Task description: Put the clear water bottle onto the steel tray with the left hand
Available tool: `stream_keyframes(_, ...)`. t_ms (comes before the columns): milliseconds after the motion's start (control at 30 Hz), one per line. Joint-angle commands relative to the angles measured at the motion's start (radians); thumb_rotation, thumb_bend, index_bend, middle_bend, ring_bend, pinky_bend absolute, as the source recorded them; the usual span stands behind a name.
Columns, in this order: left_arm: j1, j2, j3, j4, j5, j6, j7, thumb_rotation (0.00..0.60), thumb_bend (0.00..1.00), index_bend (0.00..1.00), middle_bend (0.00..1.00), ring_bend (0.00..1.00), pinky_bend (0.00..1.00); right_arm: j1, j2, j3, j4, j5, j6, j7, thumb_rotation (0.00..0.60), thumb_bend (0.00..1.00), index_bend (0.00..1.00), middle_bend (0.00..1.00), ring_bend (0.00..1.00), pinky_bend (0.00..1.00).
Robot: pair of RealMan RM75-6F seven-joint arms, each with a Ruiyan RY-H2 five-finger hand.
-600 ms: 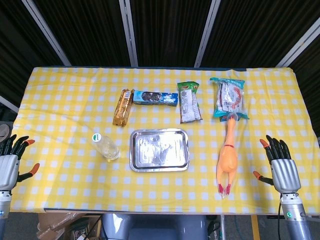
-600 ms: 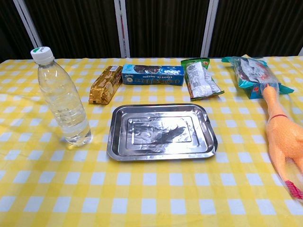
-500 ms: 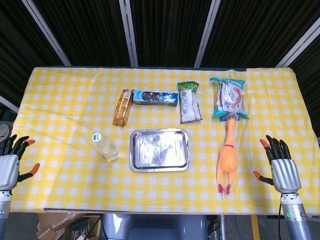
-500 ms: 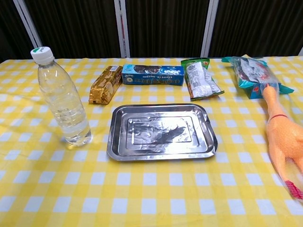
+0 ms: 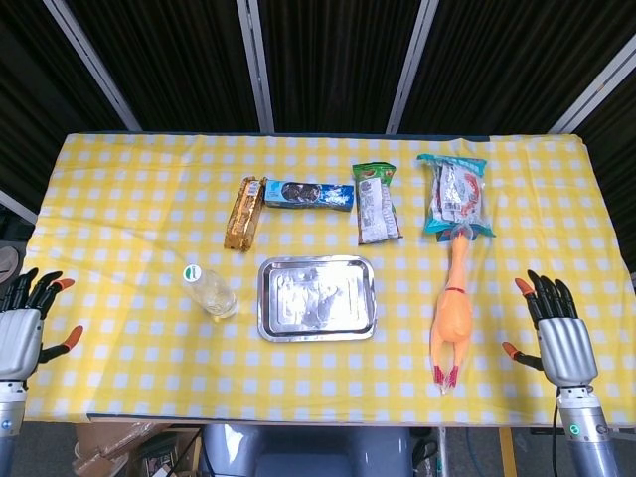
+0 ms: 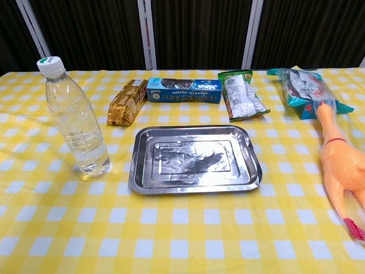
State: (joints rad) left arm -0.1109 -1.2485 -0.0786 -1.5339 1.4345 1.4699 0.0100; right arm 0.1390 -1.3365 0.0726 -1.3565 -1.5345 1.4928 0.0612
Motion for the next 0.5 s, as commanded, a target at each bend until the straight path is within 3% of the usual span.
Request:
stream_keyframes(33, 0.000, -0.002, 0.000, -0.001, -0.004, -0.003, 0.004, 0.600, 0.31, 0.21, 0.13, 0.00, 0.00, 0.000, 0.002, -0.002, 0.005, 0.004, -0.007, -0.002, 0.600, 0.05, 0.11, 0.00, 0.00, 0.00)
stream_keyframes(233, -0.004, -0.012, -0.002, -0.007, 0.001, 0.000, 0.009, 0.600, 0.28, 0.21, 0.13, 0.00, 0.00, -0.001, 0.007, -0.003, -0.005, 0.001, -0.005, 0.005, 0.600, 0.05, 0.11, 0.00, 0.00, 0.00)
stream_keyframes(333, -0.025, -0.035, -0.016, -0.025, 0.005, -0.022, -0.070, 0.600, 0.26, 0.21, 0.12, 0.00, 0.00, 0.000, 0.008, -0.004, -0.005, 0.008, -0.017, 0.008, 0.600, 0.05, 0.11, 0.00, 0.00, 0.00)
stream_keyframes(400, -0.054, -0.036, -0.022, -0.073, 0.003, -0.088, -0.228, 0.600, 0.26, 0.21, 0.12, 0.00, 0.00, 0.001, 0.008, -0.005, -0.005, 0.009, -0.021, 0.009, 0.600, 0.05, 0.11, 0.00, 0.00, 0.00)
stream_keyframes(467, -0.119, -0.024, -0.046, -0.185, -0.055, -0.259, -0.523, 0.600, 0.25, 0.21, 0.12, 0.00, 0.00, 0.002, 0.011, -0.003, -0.010, 0.005, -0.016, 0.021, 0.600, 0.05, 0.11, 0.00, 0.00, 0.00)
stream_keyframes(500, -0.145, -0.008, -0.059, -0.186, -0.070, -0.312, -0.581, 0.600, 0.25, 0.21, 0.12, 0.00, 0.00, 0.002, 0.013, -0.002, -0.011, 0.006, -0.016, 0.025, 0.600, 0.05, 0.11, 0.00, 0.00, 0.00)
